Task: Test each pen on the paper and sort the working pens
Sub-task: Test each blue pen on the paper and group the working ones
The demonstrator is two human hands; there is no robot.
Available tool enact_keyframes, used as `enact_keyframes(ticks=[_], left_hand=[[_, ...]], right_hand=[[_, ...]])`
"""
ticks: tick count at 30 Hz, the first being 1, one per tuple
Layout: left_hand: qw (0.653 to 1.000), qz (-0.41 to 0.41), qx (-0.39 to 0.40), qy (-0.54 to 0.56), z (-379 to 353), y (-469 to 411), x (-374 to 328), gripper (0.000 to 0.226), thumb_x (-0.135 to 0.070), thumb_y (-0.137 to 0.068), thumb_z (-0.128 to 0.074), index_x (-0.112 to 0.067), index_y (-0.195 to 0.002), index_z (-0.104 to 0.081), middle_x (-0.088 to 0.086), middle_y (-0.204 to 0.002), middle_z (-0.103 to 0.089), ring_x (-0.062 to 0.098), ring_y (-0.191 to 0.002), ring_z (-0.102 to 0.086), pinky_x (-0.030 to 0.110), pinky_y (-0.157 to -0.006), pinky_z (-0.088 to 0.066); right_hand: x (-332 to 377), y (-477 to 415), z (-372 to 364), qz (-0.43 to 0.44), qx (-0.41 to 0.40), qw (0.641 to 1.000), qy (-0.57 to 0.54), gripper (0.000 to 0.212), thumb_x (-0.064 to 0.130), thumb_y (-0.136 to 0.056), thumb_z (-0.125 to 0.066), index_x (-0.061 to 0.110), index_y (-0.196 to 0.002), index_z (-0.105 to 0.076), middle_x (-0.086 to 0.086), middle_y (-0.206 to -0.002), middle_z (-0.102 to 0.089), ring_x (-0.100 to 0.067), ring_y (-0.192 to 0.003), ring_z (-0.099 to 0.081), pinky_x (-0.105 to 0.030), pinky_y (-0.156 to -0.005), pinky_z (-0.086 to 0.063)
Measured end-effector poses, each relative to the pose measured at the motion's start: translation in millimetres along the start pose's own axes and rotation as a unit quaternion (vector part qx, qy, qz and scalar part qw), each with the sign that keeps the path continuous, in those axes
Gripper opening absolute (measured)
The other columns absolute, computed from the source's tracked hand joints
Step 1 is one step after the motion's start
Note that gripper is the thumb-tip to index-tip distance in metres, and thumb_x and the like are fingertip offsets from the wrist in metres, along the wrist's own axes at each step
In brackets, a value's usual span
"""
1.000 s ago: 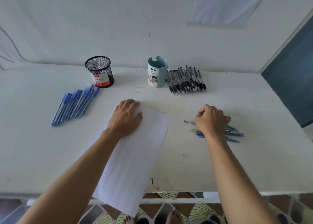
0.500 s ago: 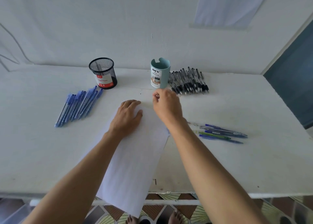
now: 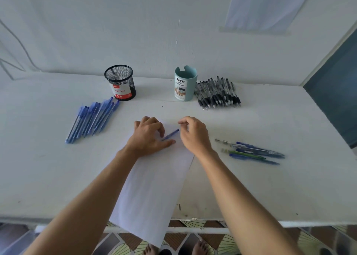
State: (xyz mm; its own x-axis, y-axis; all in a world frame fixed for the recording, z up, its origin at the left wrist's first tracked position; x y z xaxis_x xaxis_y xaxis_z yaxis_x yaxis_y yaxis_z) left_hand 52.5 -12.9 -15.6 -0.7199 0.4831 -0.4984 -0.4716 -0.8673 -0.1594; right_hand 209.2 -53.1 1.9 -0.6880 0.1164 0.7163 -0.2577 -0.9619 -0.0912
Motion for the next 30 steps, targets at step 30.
enact_keyframes(ticks=[30], left_hand=[[0.804, 0.170, 0.033, 0.568, 12, -16, -23, 0.022, -0.020, -0.110, -0.033, -0.010, -0.099, -0.050, 0.006, -0.082, -0.058, 0.020, -0.068, -0.058, 0.040, -0.070, -0.058]], right_hand=[[-24, 27, -26, 0.086, 0.112, 0.953, 0.267, 0.061, 0.039, -0.103, -0.019, 0.016, -0.159, -0.011, -0.003, -0.167, -0.004, -0.021, -0.154, 0.002, -0.038, -0.122, 0.006]])
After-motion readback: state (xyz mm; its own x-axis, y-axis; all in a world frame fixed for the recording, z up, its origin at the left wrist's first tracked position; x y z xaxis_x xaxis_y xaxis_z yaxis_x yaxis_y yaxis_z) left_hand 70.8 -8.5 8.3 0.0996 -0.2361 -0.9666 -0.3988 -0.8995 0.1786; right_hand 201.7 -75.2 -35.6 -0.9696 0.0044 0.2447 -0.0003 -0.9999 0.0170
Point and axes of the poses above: each hand's wrist, its own y-axis away from the middle knuckle, its own z-axis out of the back of the hand, x = y × z, the point moved 10 cm from there along -y, towards the middle knuckle
